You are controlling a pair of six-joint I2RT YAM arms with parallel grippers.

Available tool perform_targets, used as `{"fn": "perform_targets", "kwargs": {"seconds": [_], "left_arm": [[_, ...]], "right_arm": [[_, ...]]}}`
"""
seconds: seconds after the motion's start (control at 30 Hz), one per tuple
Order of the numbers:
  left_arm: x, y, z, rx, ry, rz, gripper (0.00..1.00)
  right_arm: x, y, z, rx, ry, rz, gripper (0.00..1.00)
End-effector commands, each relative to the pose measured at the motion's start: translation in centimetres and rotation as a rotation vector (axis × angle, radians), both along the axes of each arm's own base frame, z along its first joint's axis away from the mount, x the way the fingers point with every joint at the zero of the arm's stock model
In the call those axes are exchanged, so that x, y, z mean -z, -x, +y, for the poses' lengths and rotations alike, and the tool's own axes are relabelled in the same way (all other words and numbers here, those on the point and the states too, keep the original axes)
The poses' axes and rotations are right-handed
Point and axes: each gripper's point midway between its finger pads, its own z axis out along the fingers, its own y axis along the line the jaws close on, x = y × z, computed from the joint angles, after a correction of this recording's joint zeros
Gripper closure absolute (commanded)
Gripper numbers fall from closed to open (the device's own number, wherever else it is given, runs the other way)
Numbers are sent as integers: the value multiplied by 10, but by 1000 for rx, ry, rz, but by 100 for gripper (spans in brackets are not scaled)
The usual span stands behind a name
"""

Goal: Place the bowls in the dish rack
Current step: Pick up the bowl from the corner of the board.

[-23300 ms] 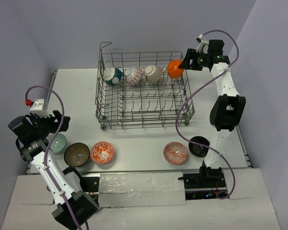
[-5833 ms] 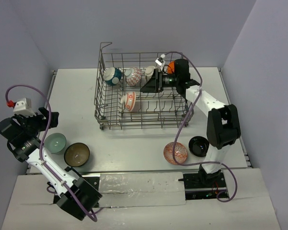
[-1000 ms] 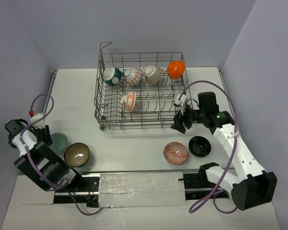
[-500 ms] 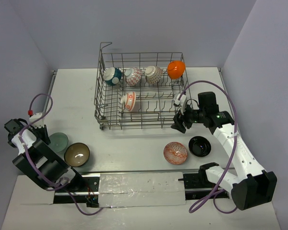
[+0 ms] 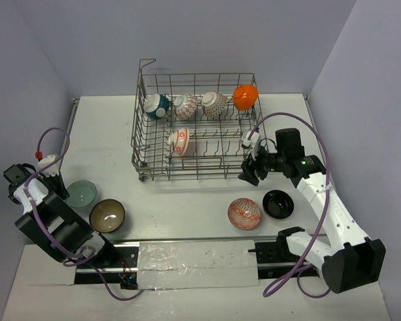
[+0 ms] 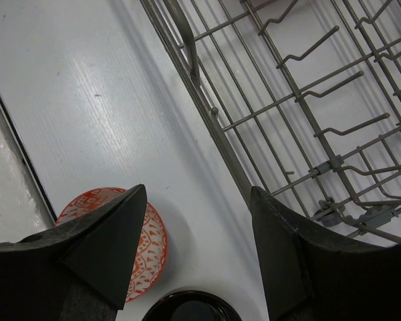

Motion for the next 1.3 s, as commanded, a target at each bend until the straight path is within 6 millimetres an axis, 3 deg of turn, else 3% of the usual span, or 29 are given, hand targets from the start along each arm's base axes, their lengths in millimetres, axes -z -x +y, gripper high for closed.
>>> {"fn": "perform_targets", "kwargs": {"seconds": [0.0, 0.37, 0.83, 1.27], "left_arm": [[-9, -11, 8, 0, -9, -42, 98], [-12, -25, -3, 14, 94, -88, 100], [-57, -54, 7, -58, 115, -231, 100], [-102, -70, -4, -25, 139, -320, 100]], "right_arm": [[-1, -8, -2, 3, 5, -41, 29], [2, -9, -3, 9, 9, -33, 29], [3, -9, -4, 15, 18, -40, 29], [0, -9, -4, 17, 11, -51, 28]]}}
